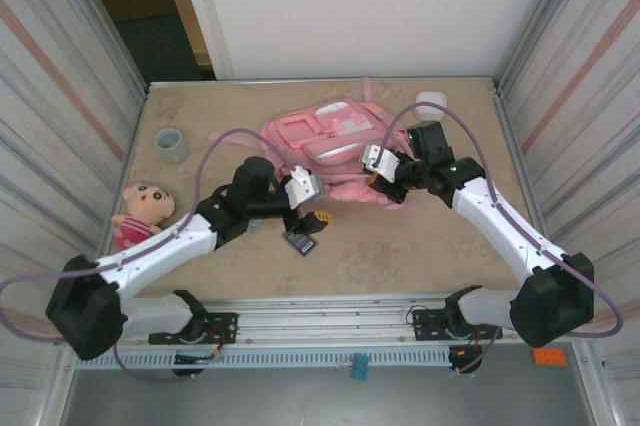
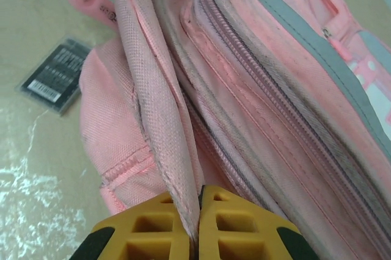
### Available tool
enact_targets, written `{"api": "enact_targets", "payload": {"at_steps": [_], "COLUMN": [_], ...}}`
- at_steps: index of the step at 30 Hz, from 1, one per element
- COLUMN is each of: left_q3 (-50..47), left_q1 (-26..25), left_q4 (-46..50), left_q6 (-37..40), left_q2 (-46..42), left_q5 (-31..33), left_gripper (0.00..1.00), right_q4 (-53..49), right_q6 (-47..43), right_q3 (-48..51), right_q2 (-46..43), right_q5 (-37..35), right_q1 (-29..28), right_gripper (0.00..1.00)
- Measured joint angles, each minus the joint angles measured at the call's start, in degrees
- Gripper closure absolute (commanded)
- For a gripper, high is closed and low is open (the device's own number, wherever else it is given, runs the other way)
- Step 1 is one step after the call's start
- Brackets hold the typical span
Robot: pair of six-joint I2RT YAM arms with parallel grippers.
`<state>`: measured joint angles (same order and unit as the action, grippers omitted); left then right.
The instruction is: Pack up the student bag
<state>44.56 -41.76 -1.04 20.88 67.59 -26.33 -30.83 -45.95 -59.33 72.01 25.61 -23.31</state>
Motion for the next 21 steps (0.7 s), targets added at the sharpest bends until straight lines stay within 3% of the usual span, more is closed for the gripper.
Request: {"api": "enact_targets", "payload": {"at_steps": [6,13,17,21], "left_q3": [-0.1,0.8,1.9,4.5], "left_q1": [2.9,6.7,8.1,8.4], "left_q4": [2.2,2.9,2.0,1.8], "left_q6": [9.4,16.6,18.7,20.5], "left_q2": [-4.4,3.2,6.7,9.4], "left_q5": [4.7,6.2,4.4,0.9], "left_gripper": [0.11,0.18,0.35,0.79], "right_q4": [-4.0,-6.4,-7.9,-8.5], "right_q6": [-7.9,-12.4,-14.1,-14.7], "right_q3": [0.0,0.0,-0.1,-0.2], "right_q2": [-0.3,-2.1,-2.1,-2.1], "right_q5": [2.6,4.7,5.2,5.9], "right_q1": [0.1,0.2,0.2,0.6], "right_gripper": [1.0,1.0,1.0,0.97]}}
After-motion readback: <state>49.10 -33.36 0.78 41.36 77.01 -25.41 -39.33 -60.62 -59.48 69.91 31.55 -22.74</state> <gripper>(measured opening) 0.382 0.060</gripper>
